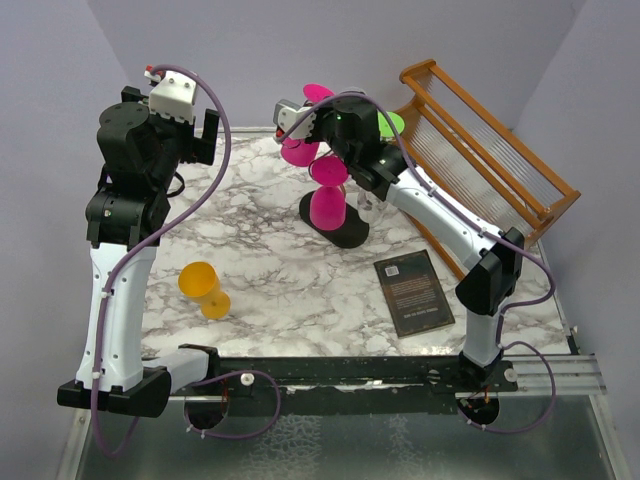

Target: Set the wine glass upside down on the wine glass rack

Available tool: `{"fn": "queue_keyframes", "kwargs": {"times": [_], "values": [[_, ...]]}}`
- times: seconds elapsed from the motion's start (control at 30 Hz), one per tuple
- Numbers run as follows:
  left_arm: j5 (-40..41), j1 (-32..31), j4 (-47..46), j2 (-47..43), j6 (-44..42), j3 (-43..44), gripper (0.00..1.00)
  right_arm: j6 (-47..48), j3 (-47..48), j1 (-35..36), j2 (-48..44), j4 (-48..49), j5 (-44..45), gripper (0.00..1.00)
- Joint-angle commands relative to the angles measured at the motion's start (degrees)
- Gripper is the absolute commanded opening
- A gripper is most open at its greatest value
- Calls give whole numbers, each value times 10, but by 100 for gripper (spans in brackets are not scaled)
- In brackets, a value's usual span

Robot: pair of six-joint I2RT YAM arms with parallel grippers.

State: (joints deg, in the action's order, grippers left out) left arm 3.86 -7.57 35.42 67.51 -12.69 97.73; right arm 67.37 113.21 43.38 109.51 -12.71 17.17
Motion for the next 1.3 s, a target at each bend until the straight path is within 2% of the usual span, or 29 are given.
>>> {"fn": "queue_keyframes", "kwargs": {"times": [0.0, 0.6, 1.27], "values": [[-11, 3, -3, -12, -5, 17, 92, 11, 32, -11, 7, -12, 22, 1], [-16, 3, -3, -9, -7, 18, 92, 1, 90, -23, 57, -59, 15, 1], [-28, 3, -5, 0, -7, 18, 92, -50, 94, -22, 26, -132, -38, 1]]}}
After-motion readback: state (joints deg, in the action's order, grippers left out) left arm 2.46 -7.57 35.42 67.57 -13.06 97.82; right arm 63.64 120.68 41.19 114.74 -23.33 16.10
